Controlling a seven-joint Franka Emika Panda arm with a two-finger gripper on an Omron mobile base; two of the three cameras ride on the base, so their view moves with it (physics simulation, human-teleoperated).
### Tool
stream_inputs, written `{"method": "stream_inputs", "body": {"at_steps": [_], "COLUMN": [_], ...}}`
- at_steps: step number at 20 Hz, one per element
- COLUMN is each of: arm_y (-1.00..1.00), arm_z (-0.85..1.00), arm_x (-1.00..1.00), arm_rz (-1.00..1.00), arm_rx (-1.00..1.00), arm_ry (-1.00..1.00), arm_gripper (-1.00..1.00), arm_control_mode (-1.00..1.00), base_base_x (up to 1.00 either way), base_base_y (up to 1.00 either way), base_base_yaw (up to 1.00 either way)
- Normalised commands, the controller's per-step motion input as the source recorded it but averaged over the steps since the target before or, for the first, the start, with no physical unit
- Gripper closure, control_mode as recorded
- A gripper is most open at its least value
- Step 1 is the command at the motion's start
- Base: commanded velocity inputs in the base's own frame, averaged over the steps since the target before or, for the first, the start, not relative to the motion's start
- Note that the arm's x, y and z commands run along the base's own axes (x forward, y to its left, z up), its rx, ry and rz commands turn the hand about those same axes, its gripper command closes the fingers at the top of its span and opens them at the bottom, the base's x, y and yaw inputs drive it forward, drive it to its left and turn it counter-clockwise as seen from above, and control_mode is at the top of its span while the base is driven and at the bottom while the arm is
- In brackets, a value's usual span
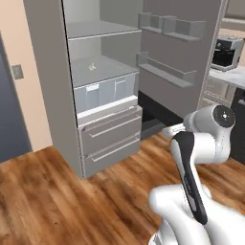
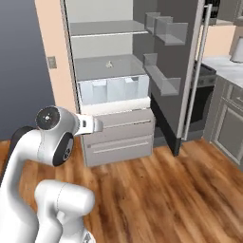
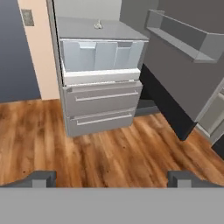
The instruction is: Take the cheese, chicken drumstick, and garlic from the fridge and place them on the plate on the dining counter to create an appetizer plate.
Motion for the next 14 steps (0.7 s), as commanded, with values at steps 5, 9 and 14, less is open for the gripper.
{"method": "stream_inputs", "body": {"at_steps": [5, 9, 14], "arm_y": [0.0, 0.0, 0.0], "arm_z": [0.0, 0.0, 0.0], "arm_x": [0.0, 0.0, 0.0], "arm_rz": [0.0, 0.0, 0.0], "arm_rx": [0.0, 0.0, 0.0], "arm_ry": [0.0, 0.0, 0.0], "arm_gripper": [-1.0, -1.0, -1.0], "arm_control_mode": [1.0, 1.0, 1.0], "base_base_x": [1.0, 1.0, 1.0], "base_base_y": [-0.21, 0.08, -0.01], "base_base_yaw": [0.02, 0.09, 0.06]}}
